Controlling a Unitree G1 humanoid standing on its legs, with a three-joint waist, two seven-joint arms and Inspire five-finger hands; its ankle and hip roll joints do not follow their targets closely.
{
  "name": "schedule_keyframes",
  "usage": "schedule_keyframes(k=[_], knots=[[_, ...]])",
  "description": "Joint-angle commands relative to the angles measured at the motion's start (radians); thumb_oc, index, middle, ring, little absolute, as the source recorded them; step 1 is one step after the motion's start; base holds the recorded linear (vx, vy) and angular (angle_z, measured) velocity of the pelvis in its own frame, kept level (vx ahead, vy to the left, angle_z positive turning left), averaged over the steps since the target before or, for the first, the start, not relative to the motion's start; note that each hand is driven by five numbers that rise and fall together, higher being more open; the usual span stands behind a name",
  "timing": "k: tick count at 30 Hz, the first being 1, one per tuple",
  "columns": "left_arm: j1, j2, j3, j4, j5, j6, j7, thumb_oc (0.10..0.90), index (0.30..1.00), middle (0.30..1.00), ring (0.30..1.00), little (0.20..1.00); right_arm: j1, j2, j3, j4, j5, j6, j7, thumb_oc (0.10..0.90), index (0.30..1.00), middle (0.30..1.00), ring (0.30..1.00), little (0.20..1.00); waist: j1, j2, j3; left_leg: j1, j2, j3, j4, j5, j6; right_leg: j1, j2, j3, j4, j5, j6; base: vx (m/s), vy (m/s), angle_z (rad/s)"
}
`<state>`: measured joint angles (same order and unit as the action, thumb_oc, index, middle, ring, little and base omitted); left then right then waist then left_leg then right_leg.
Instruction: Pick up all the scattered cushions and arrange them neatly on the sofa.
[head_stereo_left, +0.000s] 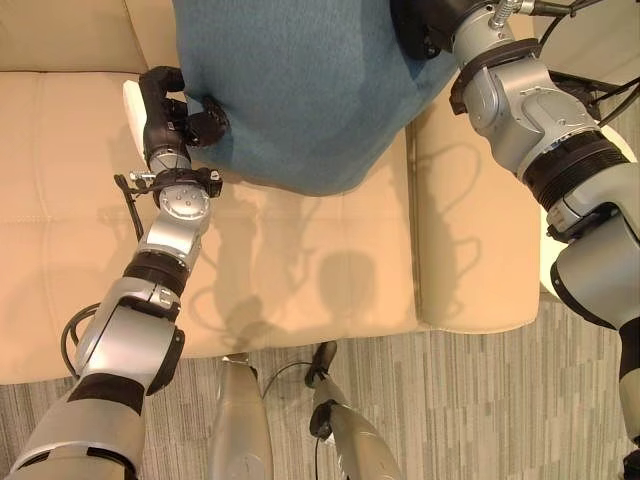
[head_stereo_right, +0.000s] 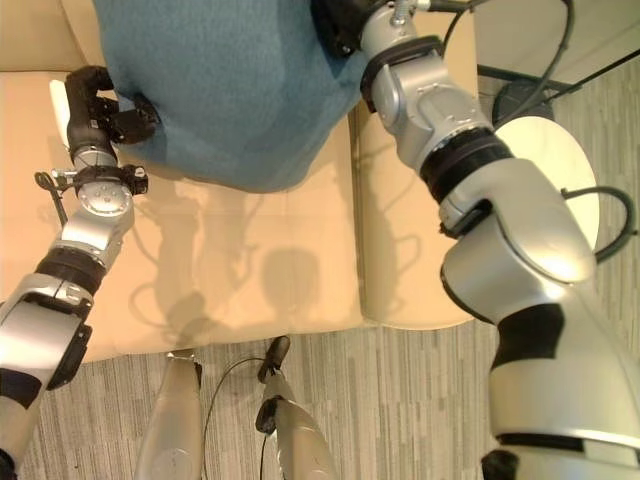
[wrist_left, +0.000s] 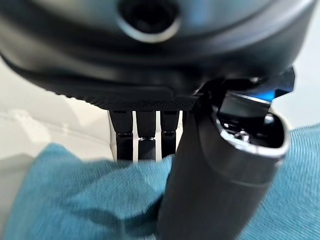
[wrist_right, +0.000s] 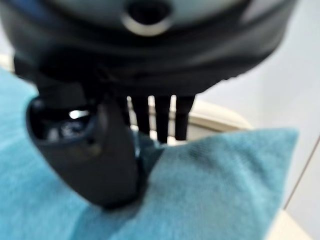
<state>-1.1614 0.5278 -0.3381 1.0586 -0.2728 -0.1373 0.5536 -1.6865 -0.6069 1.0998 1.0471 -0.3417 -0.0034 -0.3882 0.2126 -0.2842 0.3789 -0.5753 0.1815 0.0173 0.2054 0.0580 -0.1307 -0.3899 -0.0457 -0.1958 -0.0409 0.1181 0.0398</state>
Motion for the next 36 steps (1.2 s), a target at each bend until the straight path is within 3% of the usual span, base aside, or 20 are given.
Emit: schedule_keyframes(k=[1, 4, 6, 14, 18, 19, 23, 24, 26, 27, 29, 32, 34, 35, 36], knots=[[-0.104, 0.080, -0.001, 0.015, 0.081, 0.051, 0.051, 0.800, 0.900, 0.900, 0.900, 0.900, -0.176, -0.136, -0.045, -0.011, -0.076, 0.084, -0.097, 0.800, 0.900, 0.900, 0.900, 0.900, 0.053, -0.010, 0.069, -0.069, -0.044, 0.007, -0.009, 0.008, 0.002, 0.213, -0.095, -0.039, 0.124, -0.227, 0.125, -0.01, -0.030, -0.03], [-0.098, 0.096, 0.009, 0.012, 0.127, 0.073, 0.078, 0.800, 0.900, 0.900, 0.900, 0.900, -0.174, -0.166, -0.084, -0.083, -0.102, 0.109, -0.142, 0.800, 0.900, 0.900, 0.900, 0.900, 0.050, -0.011, 0.071, -0.065, -0.044, 0.008, -0.009, 0.005, 0.002, 0.219, -0.095, -0.040, 0.120, -0.232, 0.123, 0.00, 0.000, 0.00], [-0.051, 0.120, 0.090, -0.048, 0.211, 0.105, 0.190, 0.800, 0.900, 0.900, 0.900, 0.900, -0.151, -0.210, -0.190, -0.240, -0.135, 0.140, -0.224, 0.800, 0.900, 0.900, 0.900, 0.900, 0.045, -0.020, 0.063, -0.052, -0.038, 0.007, -0.004, -0.005, 0.003, 0.230, -0.095, -0.038, 0.125, -0.248, 0.120, -0.01, -0.045, 0.02], [-0.002, 0.156, 0.201, -0.103, 0.187, 0.130, 0.300, 0.800, 0.900, 0.900, 0.900, 0.900, -0.085, -0.160, -0.251, -0.357, -0.134, 0.132, -0.236, 0.800, 0.900, 0.900, 0.900, 0.900, 0.032, -0.038, 0.038, -0.008, -0.026, 0.017, 0.002, -0.020, 0.013, 0.252, -0.095, -0.024, 0.141, -0.260, 0.114, -0.01, -0.006, -0.03], [0.020, 0.177, 0.276, -0.144, 0.121, 0.108, 0.341, 0.800, 0.900, 0.900, 0.900, 0.900, 0.025, -0.146, -0.353, -0.459, -0.101, 0.117, -0.242, 0.800, 0.900, 0.900, 0.900, 0.900, 0.020, -0.034, 0.018, 0.016, -0.024, 0.017, 0.004, -0.029, 0.021, 0.259, -0.096, -0.014, 0.155, -0.270, 0.110, -0.03, 0.018, -0.11], [0.101, 0.215, 0.385, -0.253, 0.045, 0.056, 0.361, 0.800, 0.900, 0.900, 0.900, 0.900, 0.190, -0.128, -0.475, -0.566, -0.081, 0.089, -0.229, 0.800, 0.900, 0.900, 0.900, 0.900, 0.006, -0.022, -0.006, 0.041, -0.026, 0.016, 0.014, -0.045, 0.038, 0.268, -0.094, 0.001, 0.169, -0.281, 0.103, -0.01, 0.046, -0.06], [0.249, 0.261, 0.471, -0.330, 0.044, 0.039, 0.353, 0.800, 0.900, 0.900, 0.900, 0.900, 0.458, -0.133, -0.615, -0.722, -0.133, 0.059, -0.203, 0.800, 0.900, 0.900, 0.900, 0.900, -0.019, -0.006, -0.035, 0.069, -0.023, 0.017, 0.052, -0.070, 0.054, 0.283, -0.097, 0.011, 0.183, -0.285, 0.099, -0.04, 0.041, -0.08], [0.410, 0.262, 0.519, -0.384, 0.076, 0.010, 0.307, 0.800, 0.900, 0.900, 0.900, 0.900, 0.681, -0.129, -0.706, -0.821, -0.159, 0.021, -0.163, 0.800, 0.900, 0.900, 0.900, 0.900, -0.044, 0.007, -0.051, 0.094, -0.017, 0.021, 0.078, -0.086, 0.062, 0.303, -0.096, 0.025, 0.188, -0.289, 0.097, -0.05, 0.048, -0.17], [0.511, 0.239, 0.555, -0.425, 0.077, 0.000, 0.294, 0.800, 0.900, 0.900, 0.900, 0.900, 0.804, -0.117, -0.756, -0.880, -0.180, 0.014, -0.140, 0.800, 0.900, 0.900, 0.900, 0.900, -0.046, 0.009, -0.067, 0.108, -0.018, 0.023, 0.087, -0.093, 0.066, 0.321, -0.098, 0.026, 0.191, -0.295, 0.096, -0.01, 0.026, -0.09], [0.641, 0.200, 0.594, -0.464, 0.098, -0.011, 0.253, 0.800, 0.900, 0.900, 0.900, 0.900, 0.970, -0.114, -0.814, -0.917, -0.210, -0.007, -0.100, 0.800, 0.900, 0.900, 0.900, 0.900, -0.055, 0.015, -0.083, 0.131, -0.020, 0.022, 0.088, -0.096, 0.070, 0.342, -0.101, 0.027, 0.201, -0.304, 0.095, 0.03, 0.004, -0.13], [0.712, 0.188, 0.607, -0.485, 0.120, -0.016, 0.228, 0.800, 0.900, 0.900, 0.900, 0.900, 1.073, -0.129, -0.856, -0.948, -0.235, -0.022, -0.083, 0.800, 0.900, 0.900, 0.900, 0.900, -0.061, 0.019, -0.105, 0.151, -0.022, 0.021, 0.076, -0.093, 0.070, 0.350, -0.101, 0.025, 0.210, -0.305, 0.097, 0.02, 0.013, -0.11], [0.961, 0.175, 0.742, -0.405, 0.086, -0.043, 0.132, 0.800, 0.900, 0.900, 0.900, 0.900, 1.438, -0.224, -1.043, -0.962, -0.341, -0.044, -0.036, 0.800, 0.900, 0.900, 0.900, 0.900, -0.108, 0.046, -0.179, 0.231, -0.016, 0.025, 0.055, -0.099, 0.062, 0.395, -0.103, 0.021, 0.228, -0.323, 0.105, 0.02, 0.017, -0.10], [1.059, 0.134, 0.786, -0.429, 0.005, -0.090, 0.056, 0.800, 0.900, 0.900, 0.900, 0.900, 1.571, -0.241, -1.180, -0.957, -0.320, -0.027, -0.029, 0.800, 0.900, 0.900, 0.900, 0.900, -0.128, 0.063, -0.208, 0.263, -0.013, 0.031, 0.040, -0.093, 0.056, 0.417, -0.102, 0.025, 0.221, -0.327, 0.106, -0.03, 0.014, -0.09], [1.061, 0.132, 0.781, -0.431, 0.002, -0.091, 0.052, 0.800, 0.900, 0.900, 0.900, 0.900, 1.587, -0.242, -1.192, -0.968, -0.319, -0.026, -0.025, 0.800, 0.900, 0.900, 0.900, 0.900, -0.123, 0.066, -0.212, 0.263, -0.012, 0.031, 0.031, -0.083, 0.057, 0.415, -0.100, 0.025, 0.216, -0.319, 0.105, -0.05, -0.012, 0.04], [1.132, 0.137, 0.824, -0.383, -0.027, -0.088, -0.012, 0.800, 0.900, 0.900, 0.900, 0.900, 1.688, -0.244, -1.297, -0.930, -0.282, -0.014, -0.007, 0.800, 0.900, 0.900, 0.900, 0.900, -0.143, 0.086, -0.237, 0.296, -0.006, 0.036, 0.016, -0.079, 0.048, 0.440, -0.096, 0.030, 0.208, -0.330, 0.104, -0.06, -0.012, 0.02]])
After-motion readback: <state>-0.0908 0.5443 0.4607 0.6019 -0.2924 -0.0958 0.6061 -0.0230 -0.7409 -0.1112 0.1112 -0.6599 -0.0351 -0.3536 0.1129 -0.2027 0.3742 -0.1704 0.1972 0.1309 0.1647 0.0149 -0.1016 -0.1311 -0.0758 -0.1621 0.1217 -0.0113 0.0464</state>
